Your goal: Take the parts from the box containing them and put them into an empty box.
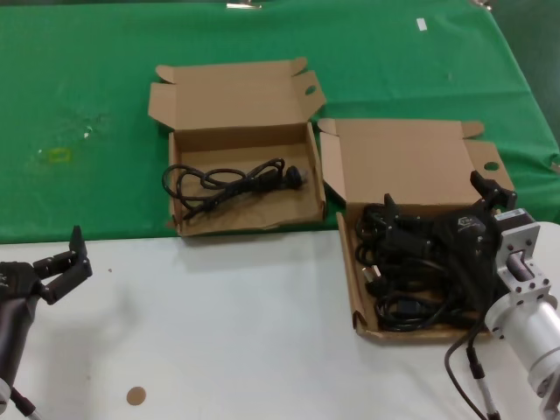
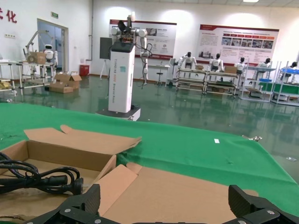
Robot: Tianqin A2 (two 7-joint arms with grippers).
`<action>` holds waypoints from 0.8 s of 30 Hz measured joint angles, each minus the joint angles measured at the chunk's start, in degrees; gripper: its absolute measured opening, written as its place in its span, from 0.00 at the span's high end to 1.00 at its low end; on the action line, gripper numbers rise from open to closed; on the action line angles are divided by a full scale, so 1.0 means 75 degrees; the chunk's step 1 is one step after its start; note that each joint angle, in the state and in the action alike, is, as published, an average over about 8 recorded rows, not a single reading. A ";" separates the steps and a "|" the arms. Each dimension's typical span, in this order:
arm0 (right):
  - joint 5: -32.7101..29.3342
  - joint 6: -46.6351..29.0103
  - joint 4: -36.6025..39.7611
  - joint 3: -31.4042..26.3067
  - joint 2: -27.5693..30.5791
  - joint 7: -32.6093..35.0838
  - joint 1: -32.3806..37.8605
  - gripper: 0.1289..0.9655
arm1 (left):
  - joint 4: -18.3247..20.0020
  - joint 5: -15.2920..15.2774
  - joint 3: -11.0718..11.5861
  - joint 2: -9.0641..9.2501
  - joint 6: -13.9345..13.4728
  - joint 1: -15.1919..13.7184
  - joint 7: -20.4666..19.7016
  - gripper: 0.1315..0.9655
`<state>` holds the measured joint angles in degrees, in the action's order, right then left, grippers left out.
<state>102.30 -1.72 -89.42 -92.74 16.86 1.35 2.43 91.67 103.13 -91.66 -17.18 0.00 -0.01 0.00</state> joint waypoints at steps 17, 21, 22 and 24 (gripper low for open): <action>0.0000 0.0000 0.0000 0.0000 0.0000 0.0000 0.0000 0.00 | 0.0000 0.0000 0.0000 0.0000 0.0000 0.0000 0.0000 0.00; 0.0000 0.0000 0.0000 0.0000 0.0000 0.0000 0.0000 0.00 | 0.0000 0.0000 0.0000 0.0000 0.0000 0.0000 0.0000 0.00; 0.0000 0.0000 0.0000 0.0000 0.0000 0.0000 0.0000 0.00 | 0.0000 0.0000 0.0000 0.0000 0.0000 0.0000 0.0000 0.00; 0.0000 0.0000 0.0000 0.0000 0.0000 0.0000 0.0000 0.00 | 0.0000 0.0000 0.0000 0.0000 0.0000 0.0000 0.0000 0.00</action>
<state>102.30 -1.72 -89.42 -92.74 16.86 1.35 2.43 91.67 103.13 -91.66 -17.18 0.00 -0.01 0.00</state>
